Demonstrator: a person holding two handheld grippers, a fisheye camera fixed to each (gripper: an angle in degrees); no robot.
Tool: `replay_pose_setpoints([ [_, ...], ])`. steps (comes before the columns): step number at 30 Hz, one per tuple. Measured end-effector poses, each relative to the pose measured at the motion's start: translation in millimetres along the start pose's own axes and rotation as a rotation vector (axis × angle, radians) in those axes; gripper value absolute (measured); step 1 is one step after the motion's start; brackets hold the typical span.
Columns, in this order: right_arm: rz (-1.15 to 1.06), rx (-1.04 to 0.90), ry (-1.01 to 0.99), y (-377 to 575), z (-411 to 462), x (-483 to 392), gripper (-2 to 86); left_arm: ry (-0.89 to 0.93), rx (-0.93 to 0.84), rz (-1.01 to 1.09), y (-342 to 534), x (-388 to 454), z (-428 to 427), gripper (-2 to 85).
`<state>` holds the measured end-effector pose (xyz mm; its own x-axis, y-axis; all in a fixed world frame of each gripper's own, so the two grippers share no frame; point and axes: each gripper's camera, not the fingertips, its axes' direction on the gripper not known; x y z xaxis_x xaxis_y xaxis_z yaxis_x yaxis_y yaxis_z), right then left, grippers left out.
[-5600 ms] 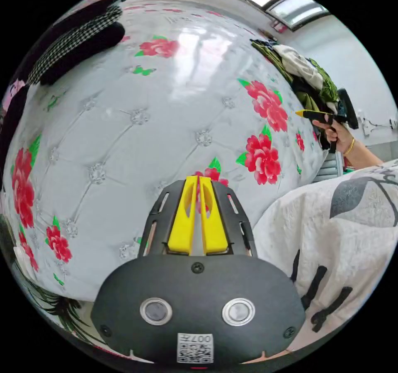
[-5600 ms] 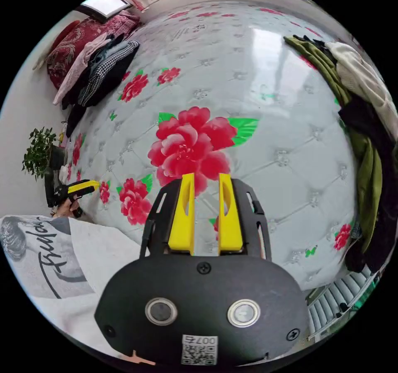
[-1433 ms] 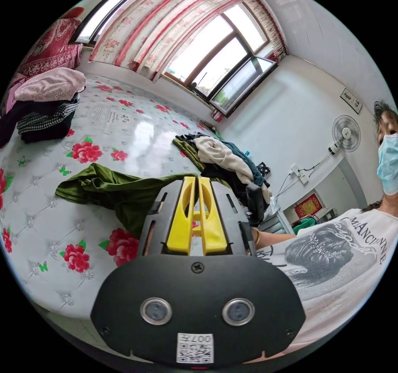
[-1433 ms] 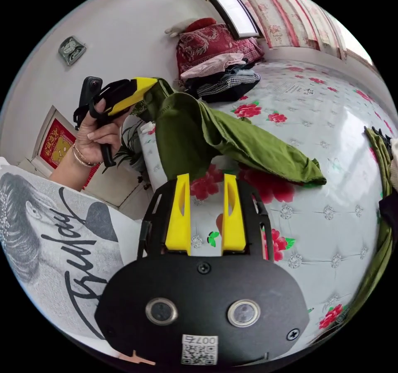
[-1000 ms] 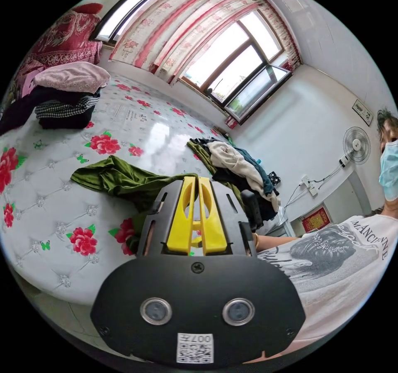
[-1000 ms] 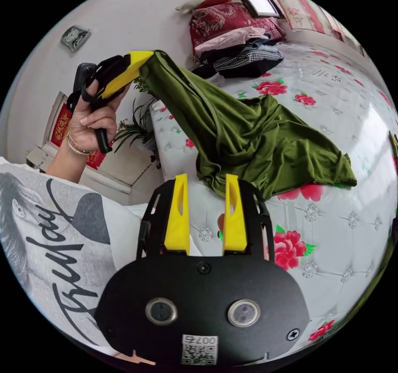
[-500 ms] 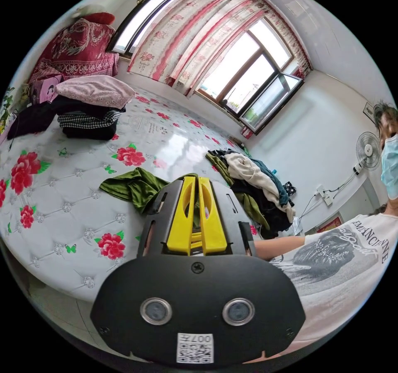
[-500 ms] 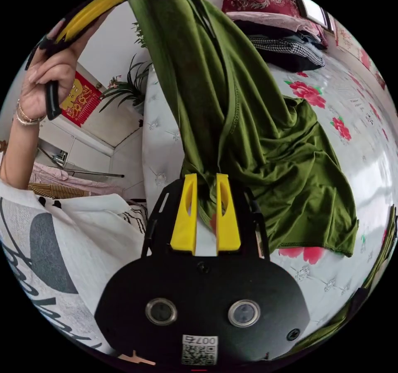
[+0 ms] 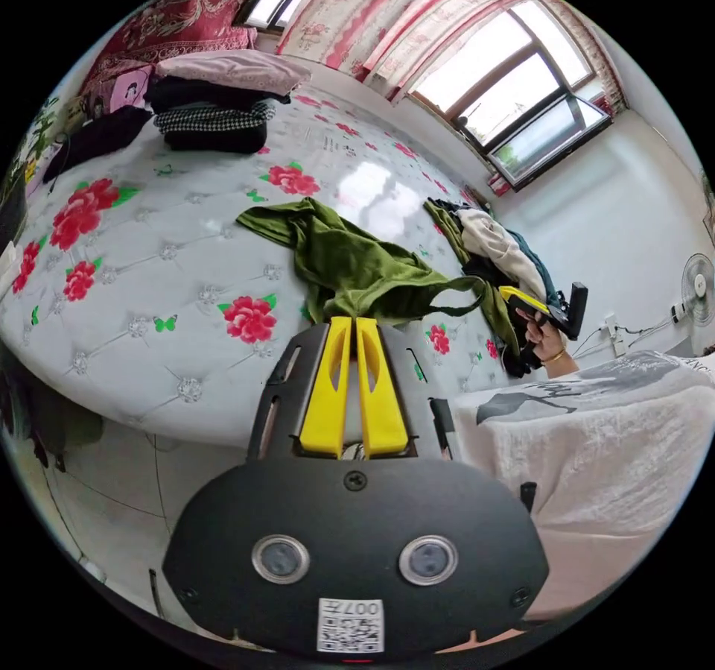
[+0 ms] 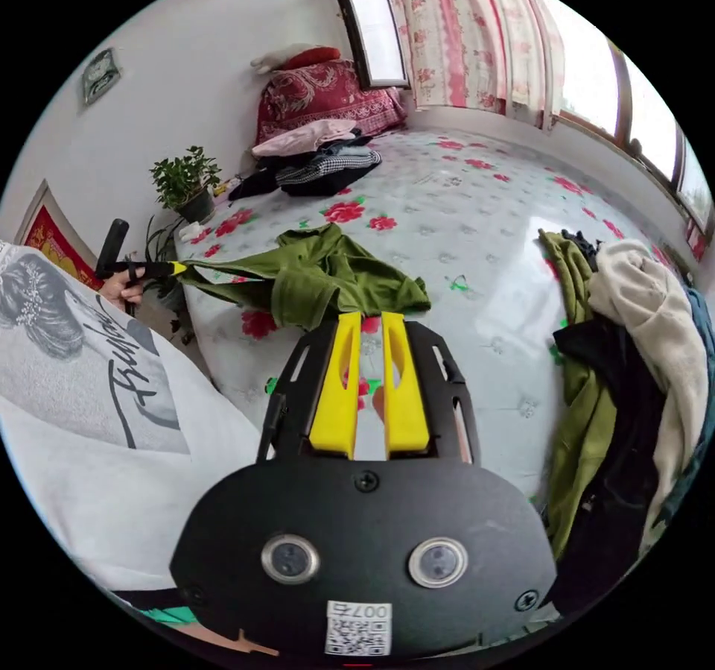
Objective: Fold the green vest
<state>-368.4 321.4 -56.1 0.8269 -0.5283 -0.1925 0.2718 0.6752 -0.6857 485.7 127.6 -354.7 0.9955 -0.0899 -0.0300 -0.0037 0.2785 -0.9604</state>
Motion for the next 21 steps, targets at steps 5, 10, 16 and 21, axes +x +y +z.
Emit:
replay_pose_setpoints([
  [5, 0.236, -0.12, -0.175, 49.3, 49.1, 18.2, 5.1, 0.0, -0.096, -0.073, 13.0, -15.0, 42.7, -1.0],
  [10, 0.248, -0.231, -0.273, 54.4, 111.4, 4.0, 6.6, -0.025, -0.115, -0.03, 10.5, -14.8, 49.1, -1.0],
  [16, 0.152, -0.318, -0.161, 37.0, 163.0, -16.5, 3.7, -0.009, -0.117, -0.064, 13.8, -28.5, 52.2, -0.9],
  [21, 0.054, -0.376, -0.115, 43.2, 162.8, -29.8, 0.5, 0.017, -0.117, -0.085, 15.8, -43.8, 43.5, -0.9],
])
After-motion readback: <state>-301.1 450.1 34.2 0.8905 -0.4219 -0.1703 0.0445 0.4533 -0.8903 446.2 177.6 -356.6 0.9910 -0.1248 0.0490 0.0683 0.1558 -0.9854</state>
